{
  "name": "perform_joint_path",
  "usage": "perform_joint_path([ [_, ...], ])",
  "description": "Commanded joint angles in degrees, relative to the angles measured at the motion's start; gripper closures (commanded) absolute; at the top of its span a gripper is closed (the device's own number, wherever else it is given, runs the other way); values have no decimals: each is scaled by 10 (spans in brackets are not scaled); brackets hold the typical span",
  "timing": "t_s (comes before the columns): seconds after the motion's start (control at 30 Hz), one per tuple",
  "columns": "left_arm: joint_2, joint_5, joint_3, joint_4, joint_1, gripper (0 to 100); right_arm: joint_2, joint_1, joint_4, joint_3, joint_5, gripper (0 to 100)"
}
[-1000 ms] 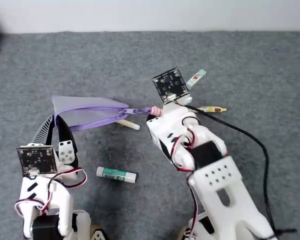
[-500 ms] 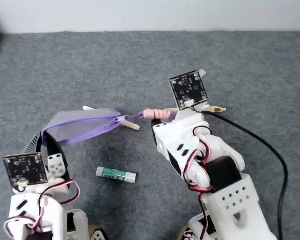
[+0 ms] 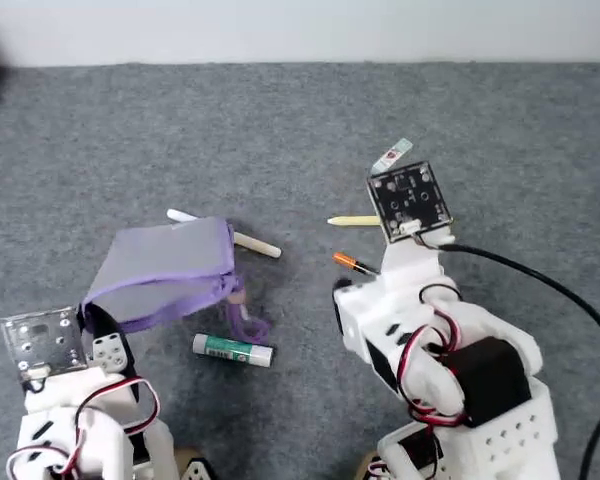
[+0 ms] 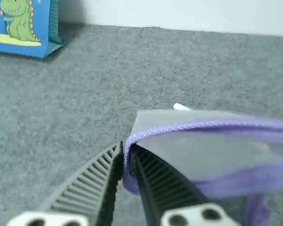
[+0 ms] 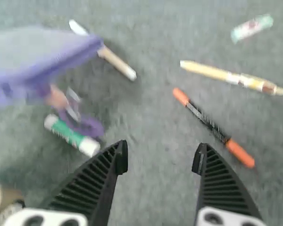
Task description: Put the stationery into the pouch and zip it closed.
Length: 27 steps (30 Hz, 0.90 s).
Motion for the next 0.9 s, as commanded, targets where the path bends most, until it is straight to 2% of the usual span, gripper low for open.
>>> perform_joint_path([
  [0.0,-3,28,-49,11,-4,987,-10,2,42,-30,-7,775],
  [0.1,-3,35,-83,25,-4,987,-10,2,44,-31,-5,775],
  [0.3,-3,34,-131,30,-91,987,-4,3,7,-27,-6,778],
  [0.43,-3,33,-141,32,-98,987,3,1,-47,-27,-6,779],
  [0.63,-3,33,-133,32,-98,987,136,-2,-45,-68,0,777],
  [0.87,-3,34,-115,32,-100,987,331,-87,25,-174,108,779],
])
